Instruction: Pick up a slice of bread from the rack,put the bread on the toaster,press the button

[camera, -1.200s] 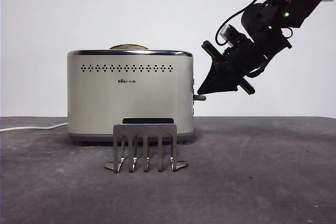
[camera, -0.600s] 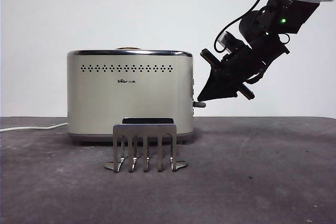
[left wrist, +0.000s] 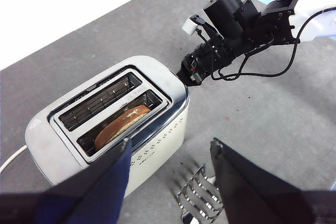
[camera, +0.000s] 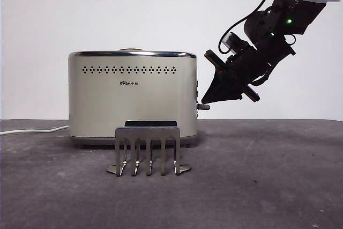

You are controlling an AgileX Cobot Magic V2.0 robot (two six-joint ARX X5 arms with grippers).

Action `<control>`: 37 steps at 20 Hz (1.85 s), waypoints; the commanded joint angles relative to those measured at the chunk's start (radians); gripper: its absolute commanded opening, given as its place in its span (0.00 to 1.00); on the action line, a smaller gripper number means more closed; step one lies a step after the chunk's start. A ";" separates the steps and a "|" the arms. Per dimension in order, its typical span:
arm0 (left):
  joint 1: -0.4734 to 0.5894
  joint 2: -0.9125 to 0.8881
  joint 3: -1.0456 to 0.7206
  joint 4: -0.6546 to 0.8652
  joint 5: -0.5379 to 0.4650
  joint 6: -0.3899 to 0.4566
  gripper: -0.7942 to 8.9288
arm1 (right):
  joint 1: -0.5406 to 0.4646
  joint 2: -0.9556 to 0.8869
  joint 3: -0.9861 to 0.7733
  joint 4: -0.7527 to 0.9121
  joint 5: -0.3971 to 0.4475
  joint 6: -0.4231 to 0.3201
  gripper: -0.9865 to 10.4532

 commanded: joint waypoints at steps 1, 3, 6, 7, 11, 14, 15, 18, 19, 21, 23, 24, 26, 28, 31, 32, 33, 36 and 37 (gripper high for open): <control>0.000 0.000 0.000 0.000 0.002 -0.011 0.34 | 0.003 0.053 -0.027 -0.048 0.029 -0.009 0.08; 0.000 0.000 0.000 -0.002 0.001 -0.011 0.34 | 0.003 0.053 -0.027 -0.050 0.029 -0.009 0.08; 0.000 0.000 0.000 -0.003 0.000 -0.011 0.34 | 0.003 0.053 -0.027 -0.050 0.029 -0.009 0.08; 0.000 0.000 0.000 -0.003 0.000 -0.011 0.34 | 0.003 0.053 -0.027 -0.050 0.029 -0.009 0.08; 0.000 0.000 0.000 -0.003 0.000 -0.011 0.34 | 0.002 0.043 -0.027 -0.018 0.026 -0.002 0.08; 0.000 0.000 0.000 -0.008 0.000 -0.011 0.34 | -0.003 -0.013 -0.026 0.005 0.027 0.003 0.08; 0.000 0.000 0.000 -0.013 0.000 -0.011 0.34 | -0.004 -0.042 -0.026 0.007 0.027 0.003 0.08; 0.000 0.000 0.000 -0.018 -0.001 -0.011 0.34 | -0.014 -0.148 -0.025 0.004 0.033 0.003 0.08; 0.000 0.000 0.000 -0.018 -0.001 -0.011 0.34 | -0.019 -0.193 -0.025 -0.005 0.032 0.007 0.08; 0.000 0.000 0.000 -0.019 -0.001 -0.010 0.34 | -0.026 -0.282 -0.025 -0.053 0.031 0.006 0.08; 0.000 0.000 0.000 -0.025 -0.001 -0.010 0.34 | -0.031 -0.380 -0.025 -0.129 0.032 0.006 0.08; 0.000 0.000 0.000 -0.027 -0.002 -0.010 0.34 | -0.030 -0.430 -0.025 -0.183 0.029 0.000 0.08; 0.000 0.000 0.000 -0.041 -0.001 -0.010 0.34 | -0.030 -0.534 -0.025 -0.338 0.026 -0.039 0.08; 0.000 0.000 0.000 -0.073 0.000 -0.010 0.34 | -0.029 -0.625 -0.025 -0.515 0.026 -0.105 0.08; 0.000 0.000 0.000 -0.127 0.001 -0.010 0.34 | -0.014 -0.726 -0.025 -0.713 0.026 -0.182 0.08; 0.000 0.000 0.000 -0.143 0.001 -0.010 0.34 | -0.010 -0.751 -0.025 -0.758 0.026 -0.198 0.08; 0.000 0.000 0.000 -0.155 0.001 -0.010 0.34 | -0.008 -0.770 -0.025 -0.792 0.025 -0.212 0.08; 0.000 0.000 0.000 -0.201 0.002 -0.009 0.34 | -0.008 -0.851 -0.025 -0.917 0.025 -0.251 0.08; 0.000 0.000 0.000 -0.213 0.002 -0.009 0.34 | -0.008 -0.877 -0.025 -0.949 0.025 -0.264 0.08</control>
